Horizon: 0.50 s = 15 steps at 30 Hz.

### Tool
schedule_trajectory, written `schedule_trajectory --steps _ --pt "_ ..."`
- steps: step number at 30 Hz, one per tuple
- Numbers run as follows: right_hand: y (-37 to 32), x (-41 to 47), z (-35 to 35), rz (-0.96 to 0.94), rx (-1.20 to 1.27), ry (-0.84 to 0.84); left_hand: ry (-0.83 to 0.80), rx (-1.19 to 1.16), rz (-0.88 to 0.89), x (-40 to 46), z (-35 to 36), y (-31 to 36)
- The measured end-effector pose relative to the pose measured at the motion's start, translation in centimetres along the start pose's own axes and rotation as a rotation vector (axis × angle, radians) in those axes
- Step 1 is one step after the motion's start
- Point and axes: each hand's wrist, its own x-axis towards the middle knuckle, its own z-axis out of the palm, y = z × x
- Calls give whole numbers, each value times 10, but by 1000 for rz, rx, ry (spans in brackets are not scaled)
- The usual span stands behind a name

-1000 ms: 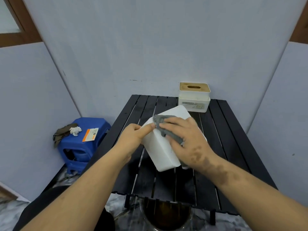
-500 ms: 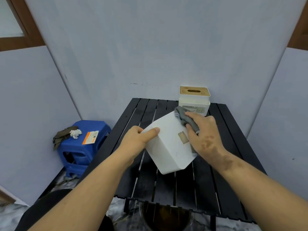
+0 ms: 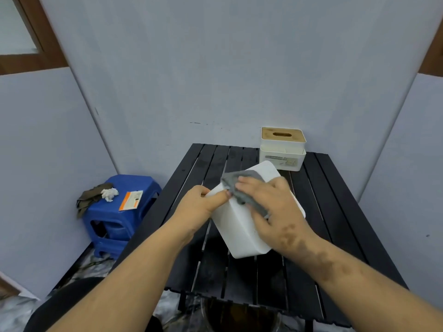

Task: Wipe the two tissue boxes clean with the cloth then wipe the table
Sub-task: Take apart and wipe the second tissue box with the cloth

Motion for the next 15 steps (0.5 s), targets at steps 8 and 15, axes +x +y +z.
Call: schedule_trajectory --steps 8,15 --pt "39 -5 -12 405 -39 115 23 -29 -78 3 1 -3" --pt "33 -22 -20 2 1 -75 23 -40 -101 -3 -2 1"
